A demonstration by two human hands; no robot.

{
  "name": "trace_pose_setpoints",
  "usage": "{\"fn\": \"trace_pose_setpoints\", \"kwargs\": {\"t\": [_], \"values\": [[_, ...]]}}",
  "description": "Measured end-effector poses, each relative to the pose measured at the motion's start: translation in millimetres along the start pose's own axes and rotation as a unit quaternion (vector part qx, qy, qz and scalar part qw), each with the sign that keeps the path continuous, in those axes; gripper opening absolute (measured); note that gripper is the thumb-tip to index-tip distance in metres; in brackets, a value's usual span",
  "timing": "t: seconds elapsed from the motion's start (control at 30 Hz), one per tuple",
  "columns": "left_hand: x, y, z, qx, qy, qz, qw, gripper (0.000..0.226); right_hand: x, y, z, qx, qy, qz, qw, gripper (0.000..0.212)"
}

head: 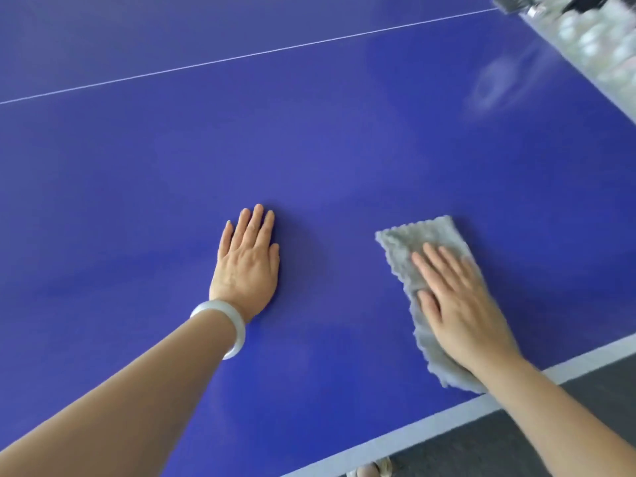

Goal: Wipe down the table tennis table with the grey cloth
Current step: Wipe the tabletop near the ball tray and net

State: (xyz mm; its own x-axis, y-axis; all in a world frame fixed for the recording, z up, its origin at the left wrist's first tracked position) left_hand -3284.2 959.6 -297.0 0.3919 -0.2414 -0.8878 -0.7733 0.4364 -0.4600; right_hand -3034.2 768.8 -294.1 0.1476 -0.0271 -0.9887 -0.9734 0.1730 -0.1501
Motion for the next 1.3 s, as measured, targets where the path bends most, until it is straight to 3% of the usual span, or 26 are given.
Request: {"fn": "trace_pose_setpoints", "kwargs": {"t": [0.1, 0.2, 0.27, 0.37, 0.43, 0.5, 0.57, 0.67, 0.73, 0.8, 0.87, 0.93, 1.0, 1.07, 1.1, 1.17, 1.3], "values": [[1.6, -0.5, -0.1, -0.008, -0.001, -0.001, 1.000, 0.055, 12.6, -88.1, 14.3, 0.179, 0.040, 0.014, 0.983, 0.064], [0.1, 0.4, 0.1, -0.011, -0.001, -0.002, 1.000, 0.056, 4.6, -55.5, 25.3, 0.299, 0.032, 0.018, 0.954, 0.059], [-0.1, 0.7, -0.2, -0.012, 0.003, 0.002, 1.000, 0.061, -6.4, 17.7, 28.2, 0.221, 0.005, 0.035, 0.975, 0.061], [0.5, 2.8, -0.3, -0.011, 0.007, 0.006, 1.000, 0.063, -17.0, 124.5, 9.9, -0.060, -0.017, 0.051, 0.997, 0.063], [0.7, 4.4, 0.5, -0.013, 0.007, 0.011, 1.000, 0.063, -16.0, 118.3, 1.8, -0.200, -0.021, 0.070, 0.977, 0.059], [1.6, 4.8, 0.8, -0.018, 0.008, 0.015, 1.000, 0.062, -9.1, 57.7, 6.7, -0.241, -0.021, 0.068, 0.968, 0.056], [2.2, 4.5, 0.9, -0.023, 0.009, 0.011, 1.000, 0.062, 3.1, -28.5, 21.6, -0.184, -0.026, 0.036, 0.982, 0.054], [3.0, 2.0, 1.1, -0.027, 0.010, 0.015, 0.999, 0.061, 19.7, -153.0, 56.4, 0.044, 0.010, 0.043, 0.998, 0.059], [3.3, 1.3, 0.8, -0.029, 0.009, 0.020, 0.999, 0.061, 25.7, -182.1, 82.0, 0.199, 0.025, 0.043, 0.979, 0.061], [3.7, 1.6, 0.9, -0.030, 0.010, 0.018, 0.999, 0.062, 22.0, -150.1, 109.6, 0.276, 0.027, 0.037, 0.960, 0.057], [3.4, 1.7, 0.5, -0.033, 0.011, 0.019, 0.999, 0.062, 10.0, -71.1, 132.0, 0.220, 0.007, 0.051, 0.974, 0.057], [2.6, 1.2, 0.9, -0.032, 0.013, 0.021, 0.999, 0.061, -4.6, 33.1, 137.8, 0.068, -0.017, 0.056, 0.996, 0.059], [0.9, 0.4, 0.7, -0.027, 0.012, 0.015, 0.999, 0.060, -13.6, 118.0, 122.7, -0.096, -0.020, 0.054, 0.994, 0.060], [-0.5, -0.1, 1.0, -0.022, 0.015, 0.011, 1.000, 0.059, -16.1, 137.3, 120.4, -0.207, -0.020, 0.064, 0.976, 0.058], [-1.1, -0.5, 1.3, -0.023, 0.017, 0.010, 1.000, 0.058, -13.4, 122.2, 130.3, -0.222, -0.026, 0.063, 0.973, 0.057], [-1.0, -1.0, 1.4, -0.030, 0.018, 0.006, 0.999, 0.058, -3.0, 64.9, 166.0, -0.175, -0.031, 0.047, 0.983, 0.056], [-3.5, -4.4, 3.4, -0.024, 0.001, -0.004, 1.000, 0.056, 15.6, -75.9, 235.4, 0.074, 0.026, 0.037, 0.996, 0.057]]}}
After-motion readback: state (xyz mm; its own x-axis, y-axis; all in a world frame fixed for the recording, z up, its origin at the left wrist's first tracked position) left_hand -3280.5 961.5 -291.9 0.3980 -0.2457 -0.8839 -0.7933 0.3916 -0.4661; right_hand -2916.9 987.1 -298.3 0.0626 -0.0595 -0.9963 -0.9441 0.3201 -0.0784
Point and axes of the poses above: each hand's wrist, its own z-axis towards the middle knuckle, its own x-axis out of the palm, y = z × x, the point moved 6 cm from there along z, towards the middle knuckle, and after that the axes turned 15 degrees about -z, right-handed, at the moved point
